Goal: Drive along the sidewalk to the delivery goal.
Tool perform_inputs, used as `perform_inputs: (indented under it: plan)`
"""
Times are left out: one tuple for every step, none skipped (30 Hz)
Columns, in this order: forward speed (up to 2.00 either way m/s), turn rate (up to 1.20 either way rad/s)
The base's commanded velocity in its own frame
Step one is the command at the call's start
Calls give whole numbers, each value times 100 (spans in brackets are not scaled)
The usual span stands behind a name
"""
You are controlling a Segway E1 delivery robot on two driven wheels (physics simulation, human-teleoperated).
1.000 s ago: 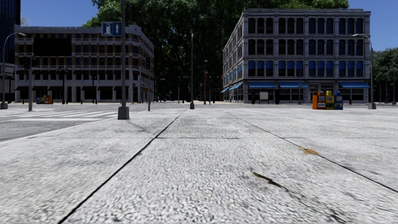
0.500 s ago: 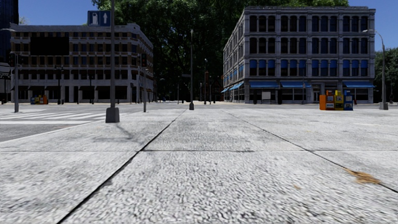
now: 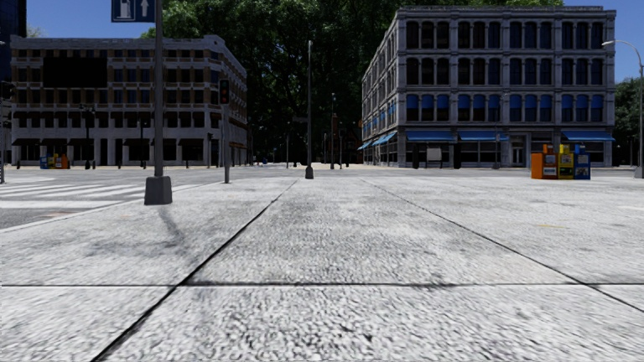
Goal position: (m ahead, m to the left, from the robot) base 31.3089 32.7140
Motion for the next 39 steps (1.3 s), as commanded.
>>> perform_inputs:
  plan:
    - [200,0]
    - [200,0]
    - [200,0]
    - [200,0]
    - [200,0]
    - [200,0]
    - [200,0]
    - [200,0]
    - [200,0]
    - [200,0]
    - [200,0]
    - [200,0]
    - [200,0]
    - [200,0]
    - [200,0]
    - [200,0]
    - [200,0]
    - [200,0]
    - [200,0]
    - [200,0]
    - [200,0]
    - [200,0]
    - [200,0]
    - [200,0]
    - [200,0]
    - [200,0]
    - [200,0]
    - [200,0]
    - [200,0]
    - [200,0]
    - [200,0]
    - [200,0]
    - [200,0]
    - [200,0]
    - [200,0]
    - [200,0]
    - [200,2]
    - [200,2]
    - [200,11]
